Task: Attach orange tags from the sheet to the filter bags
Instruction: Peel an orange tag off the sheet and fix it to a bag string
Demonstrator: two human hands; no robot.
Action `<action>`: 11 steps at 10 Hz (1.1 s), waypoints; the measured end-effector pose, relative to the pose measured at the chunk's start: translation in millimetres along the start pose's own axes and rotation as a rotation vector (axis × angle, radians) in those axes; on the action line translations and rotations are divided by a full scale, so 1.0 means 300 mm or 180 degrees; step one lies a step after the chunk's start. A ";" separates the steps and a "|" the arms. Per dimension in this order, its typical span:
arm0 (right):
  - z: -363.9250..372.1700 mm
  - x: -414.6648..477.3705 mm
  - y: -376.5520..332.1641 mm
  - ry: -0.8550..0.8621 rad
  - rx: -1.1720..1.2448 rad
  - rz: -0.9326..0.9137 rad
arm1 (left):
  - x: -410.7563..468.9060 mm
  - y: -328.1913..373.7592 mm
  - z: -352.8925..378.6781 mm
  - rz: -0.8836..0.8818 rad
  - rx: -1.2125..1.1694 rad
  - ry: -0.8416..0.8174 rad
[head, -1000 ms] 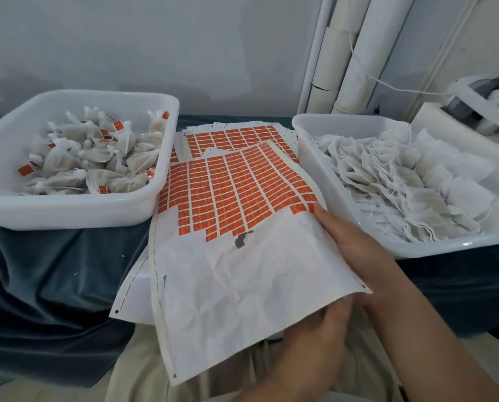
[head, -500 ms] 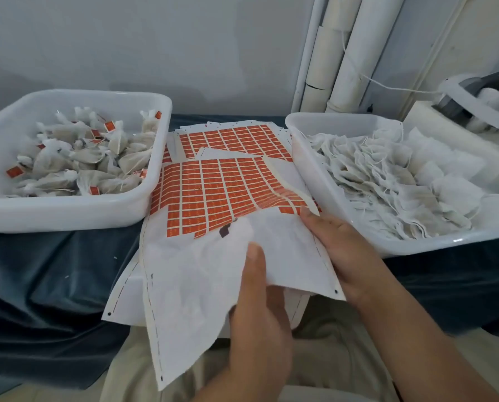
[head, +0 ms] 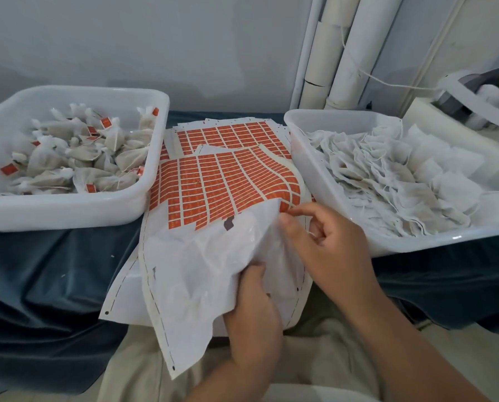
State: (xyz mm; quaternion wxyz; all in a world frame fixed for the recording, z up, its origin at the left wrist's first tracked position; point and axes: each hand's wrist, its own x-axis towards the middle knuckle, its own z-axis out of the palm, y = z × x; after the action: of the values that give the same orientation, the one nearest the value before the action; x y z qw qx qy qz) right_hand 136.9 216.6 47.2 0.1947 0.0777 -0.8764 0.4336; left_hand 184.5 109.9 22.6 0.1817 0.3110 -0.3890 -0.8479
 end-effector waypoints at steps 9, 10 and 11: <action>-0.020 0.001 -0.046 -0.0188 -0.0310 -0.0360 | 0.043 -0.019 -0.080 0.0300 0.1925 0.0146; -0.018 0.004 -0.035 -0.0225 -0.0315 -0.0263 | 0.088 -0.067 -0.066 -0.0414 0.0535 -0.1037; -0.023 0.007 -0.025 -0.0259 -0.0369 -0.0226 | 0.084 -0.042 -0.044 -0.0694 -0.0655 -0.0408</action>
State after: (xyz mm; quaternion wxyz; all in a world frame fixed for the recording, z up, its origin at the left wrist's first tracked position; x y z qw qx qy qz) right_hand 139.0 217.5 57.2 0.1783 0.1149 -0.9039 0.3715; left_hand 173.7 96.7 -3.4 0.0943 0.2765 -0.2749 -0.9160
